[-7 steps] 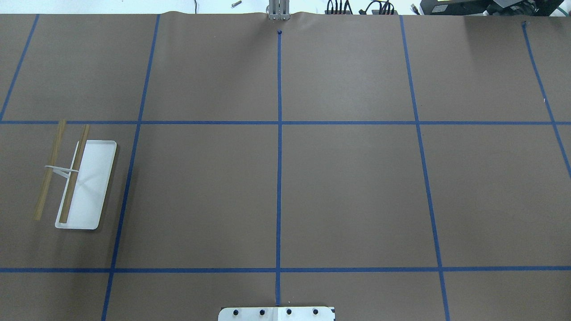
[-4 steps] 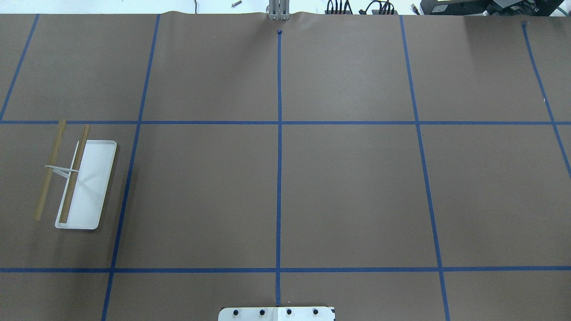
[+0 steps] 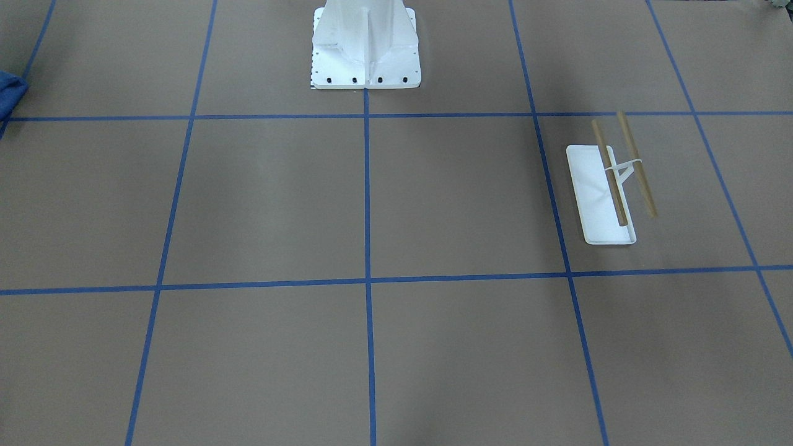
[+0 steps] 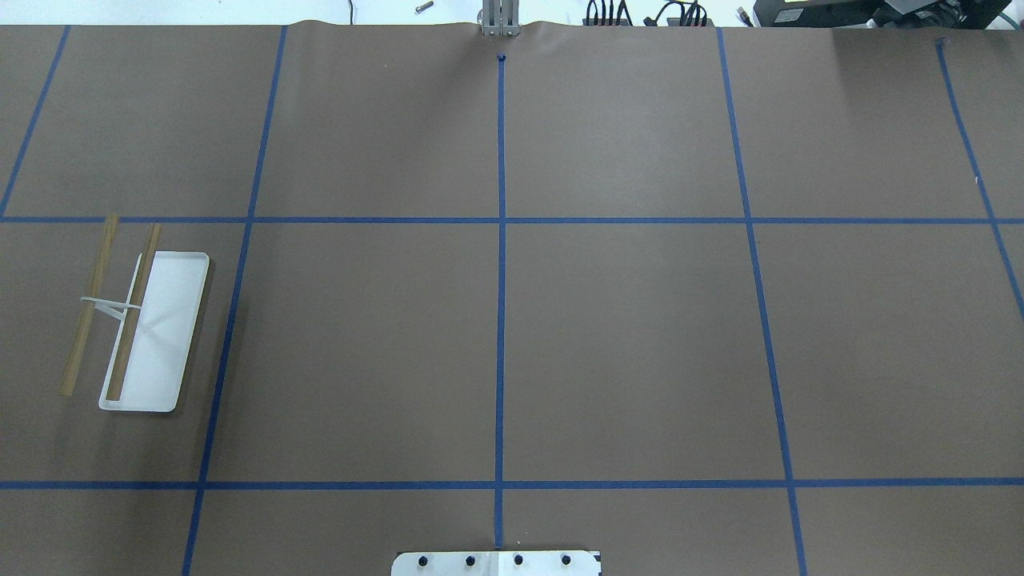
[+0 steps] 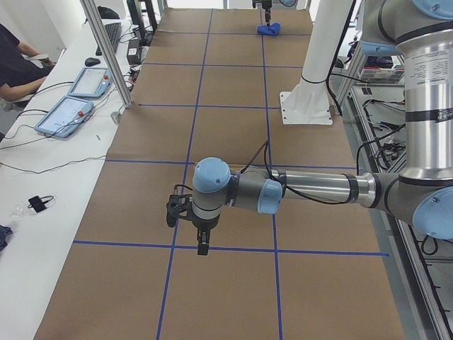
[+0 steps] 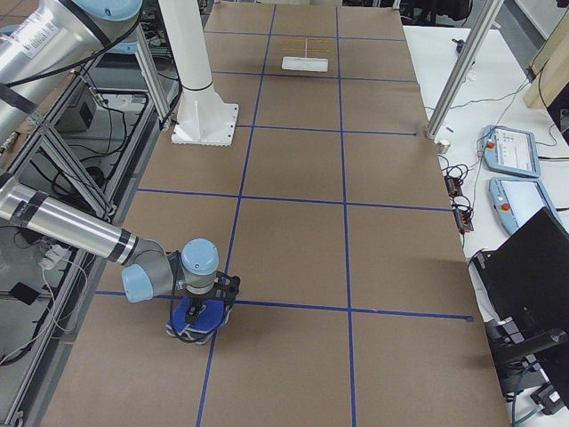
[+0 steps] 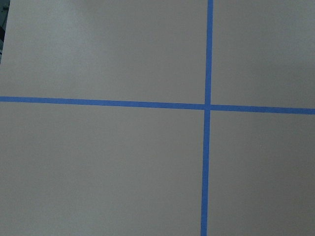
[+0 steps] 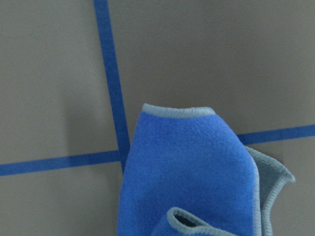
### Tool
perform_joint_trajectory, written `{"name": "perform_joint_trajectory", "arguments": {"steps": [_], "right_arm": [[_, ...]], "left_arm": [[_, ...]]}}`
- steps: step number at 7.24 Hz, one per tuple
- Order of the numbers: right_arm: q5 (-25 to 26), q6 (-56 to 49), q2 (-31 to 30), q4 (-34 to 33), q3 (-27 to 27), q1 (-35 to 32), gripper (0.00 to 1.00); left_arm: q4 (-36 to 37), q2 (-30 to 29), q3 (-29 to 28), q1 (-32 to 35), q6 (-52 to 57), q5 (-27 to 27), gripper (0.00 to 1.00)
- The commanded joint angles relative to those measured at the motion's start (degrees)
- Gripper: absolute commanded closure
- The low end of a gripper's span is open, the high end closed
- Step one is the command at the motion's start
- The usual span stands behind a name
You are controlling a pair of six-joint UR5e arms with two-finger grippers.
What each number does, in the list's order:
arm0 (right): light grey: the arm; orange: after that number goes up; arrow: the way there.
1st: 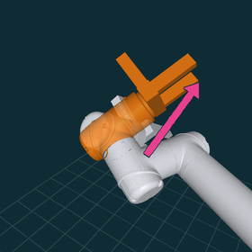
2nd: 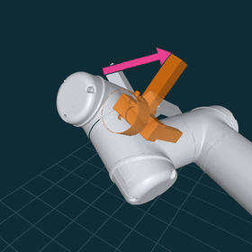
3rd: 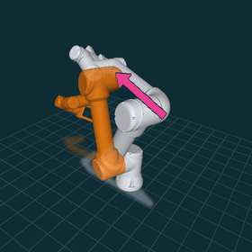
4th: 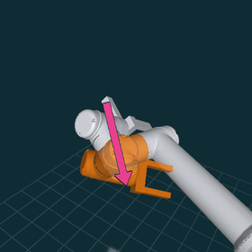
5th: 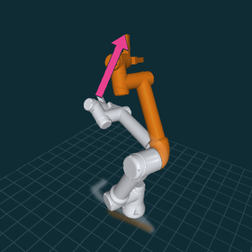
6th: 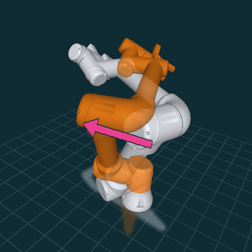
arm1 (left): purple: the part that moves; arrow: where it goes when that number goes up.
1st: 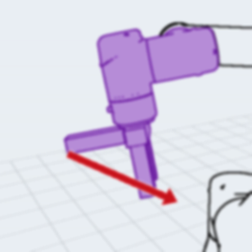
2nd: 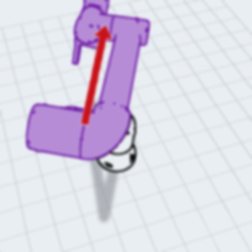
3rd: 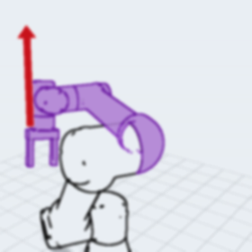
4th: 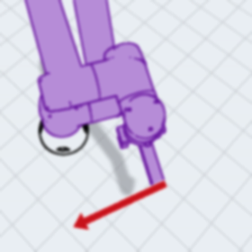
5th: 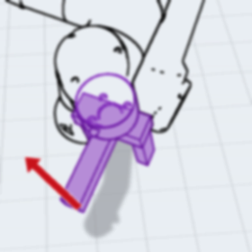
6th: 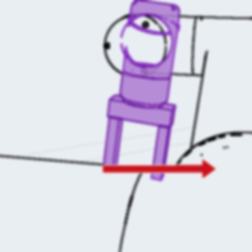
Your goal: Hang towel on rack
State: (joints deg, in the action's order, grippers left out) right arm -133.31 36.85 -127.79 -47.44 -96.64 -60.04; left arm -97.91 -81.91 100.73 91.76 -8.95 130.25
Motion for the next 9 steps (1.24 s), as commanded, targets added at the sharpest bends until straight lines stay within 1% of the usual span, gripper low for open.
{"name": "perform_joint_trajectory", "arguments": {"steps": [1, 3, 4, 6, 9], "right_arm": [[0.4, 0.6, 3.5, 0.2, 3.6, 2.9, 0.00], [0.2, 0.9, 3.4, 1.4, 3.7, 4.5, 0.00], [0.2, 3.0, 2.9, 3.8, 3.7, 5.5, 0.00], [0.1, 4.1, 1.4, 6.2, 3.9, 7.6, 0.00], [0.2, 4.0, 0.3, 7.5, 4.7, 9.0, 0.00]], "left_arm": [[0.0, 0.0, -0.1, 0.0, 0.0, 0.0, 0.00], [0.0, -0.1, -0.2, 0.0, 0.0, 0.0, 0.00], [0.0, 0.0, 0.0, 0.0, 0.0, 0.1, 0.00], [0.0, 0.0, -0.1, 0.0, 0.0, 0.1, 0.00], [0.0, 0.0, 0.0, 0.1, 0.0, 0.1, 0.00]]}}
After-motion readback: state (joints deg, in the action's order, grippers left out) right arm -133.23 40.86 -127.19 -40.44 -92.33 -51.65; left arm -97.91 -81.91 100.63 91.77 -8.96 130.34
